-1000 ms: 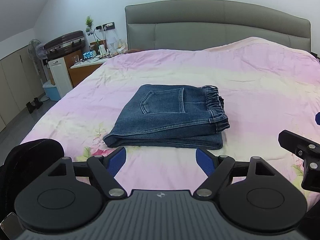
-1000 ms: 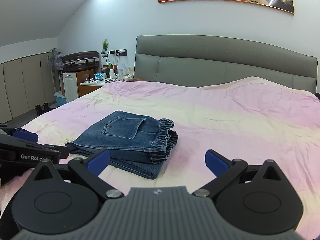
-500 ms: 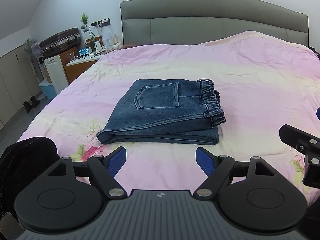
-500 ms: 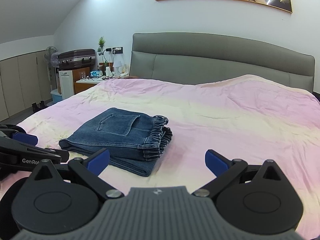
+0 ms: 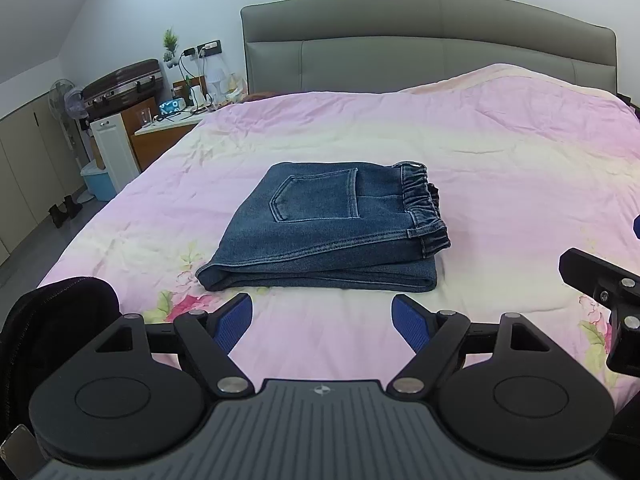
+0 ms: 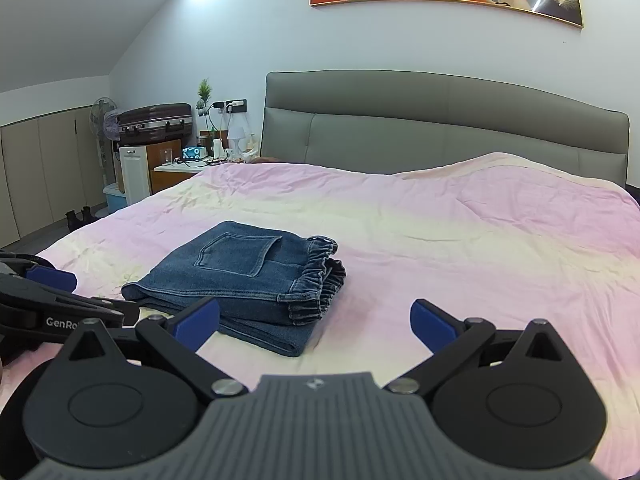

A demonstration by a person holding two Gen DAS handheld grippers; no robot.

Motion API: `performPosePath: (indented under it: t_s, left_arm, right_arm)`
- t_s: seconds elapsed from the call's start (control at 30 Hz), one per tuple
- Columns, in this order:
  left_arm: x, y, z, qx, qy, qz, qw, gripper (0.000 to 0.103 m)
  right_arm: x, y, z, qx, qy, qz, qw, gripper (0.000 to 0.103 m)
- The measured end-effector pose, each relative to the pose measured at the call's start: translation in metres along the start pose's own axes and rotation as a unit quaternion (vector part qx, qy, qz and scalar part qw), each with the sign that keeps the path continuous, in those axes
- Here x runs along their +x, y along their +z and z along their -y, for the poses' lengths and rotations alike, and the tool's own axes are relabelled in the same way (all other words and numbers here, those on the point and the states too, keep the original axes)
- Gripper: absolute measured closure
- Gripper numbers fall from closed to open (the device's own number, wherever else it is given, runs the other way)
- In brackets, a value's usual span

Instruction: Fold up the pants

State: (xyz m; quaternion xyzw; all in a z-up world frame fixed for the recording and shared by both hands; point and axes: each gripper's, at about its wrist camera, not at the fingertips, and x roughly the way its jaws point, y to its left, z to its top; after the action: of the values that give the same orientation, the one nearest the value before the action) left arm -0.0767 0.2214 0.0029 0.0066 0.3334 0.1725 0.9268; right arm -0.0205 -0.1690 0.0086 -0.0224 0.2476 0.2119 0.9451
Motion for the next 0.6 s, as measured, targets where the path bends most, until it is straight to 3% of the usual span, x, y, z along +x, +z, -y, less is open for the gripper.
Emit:
performPosePath:
  t_s: [0.6]
  left_arm:
    - [-0.0047,0.0041,-0.0023,0.002,0.001,0.004,1.0,0.01]
  right_arm:
    - [-0.0044,0.0013,-0.0016,-0.001,-0.001,0.007,1.0,0.005]
